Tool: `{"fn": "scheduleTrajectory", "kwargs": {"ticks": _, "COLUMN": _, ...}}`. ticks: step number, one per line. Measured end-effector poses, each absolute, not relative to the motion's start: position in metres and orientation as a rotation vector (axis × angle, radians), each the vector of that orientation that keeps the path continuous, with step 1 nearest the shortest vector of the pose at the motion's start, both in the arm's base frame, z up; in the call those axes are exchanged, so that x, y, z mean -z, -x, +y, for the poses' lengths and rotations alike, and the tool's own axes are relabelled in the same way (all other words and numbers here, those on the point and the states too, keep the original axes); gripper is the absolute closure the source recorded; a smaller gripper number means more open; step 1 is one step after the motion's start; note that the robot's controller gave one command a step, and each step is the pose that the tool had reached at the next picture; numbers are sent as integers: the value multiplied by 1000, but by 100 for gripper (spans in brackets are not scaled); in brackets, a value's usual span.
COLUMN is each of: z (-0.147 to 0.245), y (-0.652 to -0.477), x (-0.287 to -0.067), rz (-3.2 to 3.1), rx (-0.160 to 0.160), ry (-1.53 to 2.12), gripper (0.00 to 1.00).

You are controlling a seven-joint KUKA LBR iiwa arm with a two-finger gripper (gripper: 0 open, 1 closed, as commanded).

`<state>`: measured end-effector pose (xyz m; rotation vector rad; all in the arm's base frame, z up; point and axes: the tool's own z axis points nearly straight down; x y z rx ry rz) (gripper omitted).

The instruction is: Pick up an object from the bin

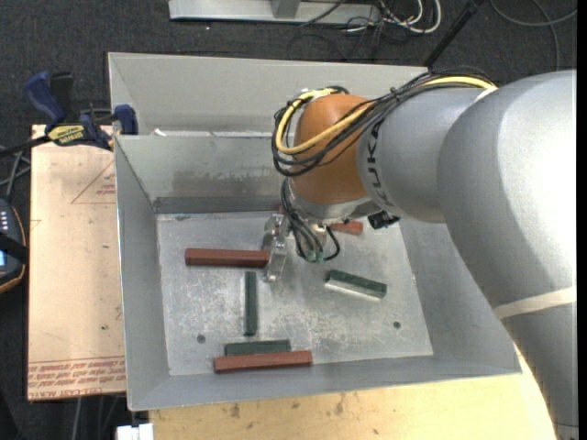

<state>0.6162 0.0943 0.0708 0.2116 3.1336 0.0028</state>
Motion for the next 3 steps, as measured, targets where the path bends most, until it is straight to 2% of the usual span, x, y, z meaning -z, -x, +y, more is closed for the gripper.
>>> {"fn": "scheduleTrajectory", "kwargs": {"ticks": 1, "z": 94, "y": -616, "x": -71, "rz": 3134, "rx": -3, "ry": -212, "gripper": 100}}
{"fn": "scheduleTrajectory", "kwargs": {"ticks": 2, "z": 93, "y": -624, "x": -117, "rz": 3136, "rx": 0, "ry": -266, "gripper": 100}}
{"fn": "scheduleTrajectory", "kwargs": {"ticks": 3, "z": 100, "y": -639, "x": -142, "rz": 3122, "rx": -3, "ry": -302, "gripper": 0}}
